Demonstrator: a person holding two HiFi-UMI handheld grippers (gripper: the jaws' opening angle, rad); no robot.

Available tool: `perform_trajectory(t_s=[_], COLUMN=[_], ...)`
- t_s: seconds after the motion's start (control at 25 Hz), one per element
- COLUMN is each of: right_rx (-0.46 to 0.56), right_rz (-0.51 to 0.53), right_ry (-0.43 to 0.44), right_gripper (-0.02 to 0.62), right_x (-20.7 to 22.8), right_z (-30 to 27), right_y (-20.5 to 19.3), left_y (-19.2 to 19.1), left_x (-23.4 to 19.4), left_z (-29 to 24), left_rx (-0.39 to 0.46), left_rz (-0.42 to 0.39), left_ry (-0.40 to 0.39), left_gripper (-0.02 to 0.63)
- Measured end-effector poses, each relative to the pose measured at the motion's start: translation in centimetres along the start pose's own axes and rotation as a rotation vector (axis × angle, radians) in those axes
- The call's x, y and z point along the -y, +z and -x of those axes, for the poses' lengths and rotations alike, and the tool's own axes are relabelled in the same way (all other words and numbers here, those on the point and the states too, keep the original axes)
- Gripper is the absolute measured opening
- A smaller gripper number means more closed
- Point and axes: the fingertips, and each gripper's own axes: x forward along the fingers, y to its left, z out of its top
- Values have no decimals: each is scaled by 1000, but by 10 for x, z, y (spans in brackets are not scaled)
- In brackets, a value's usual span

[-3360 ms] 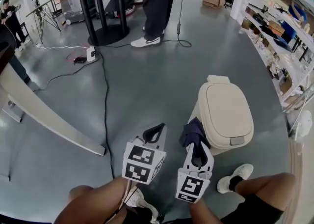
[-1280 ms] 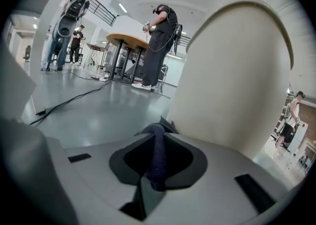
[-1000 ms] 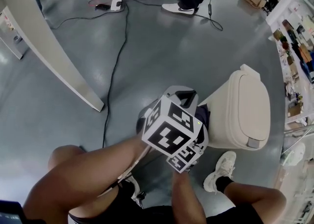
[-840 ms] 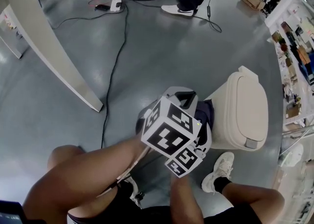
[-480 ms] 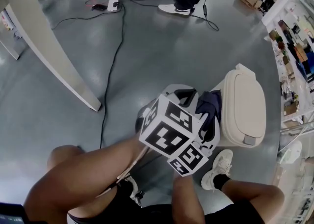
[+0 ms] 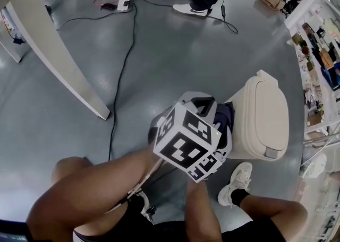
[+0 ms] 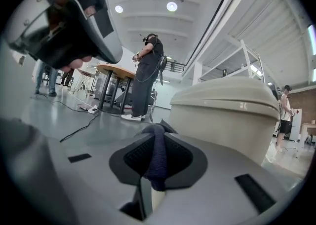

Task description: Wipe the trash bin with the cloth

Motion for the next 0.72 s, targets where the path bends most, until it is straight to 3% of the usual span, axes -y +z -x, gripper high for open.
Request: perform_trajectory(t_s=[0.36,0.72], right_rx=[-100,-172], right_rz=[-18,-88], right_ry=[41,117], right_gripper=[52,52], right_x=[-13,-18], right_z=[-15,-25], right_y=[-26,-41], left_y=[-13,-35], left_x=[-12,-46], left_z=[-6,-12], left_rx=[-27,-61], left_rz=[-51,-158], left_ry=[14,21], left_gripper=[0,0])
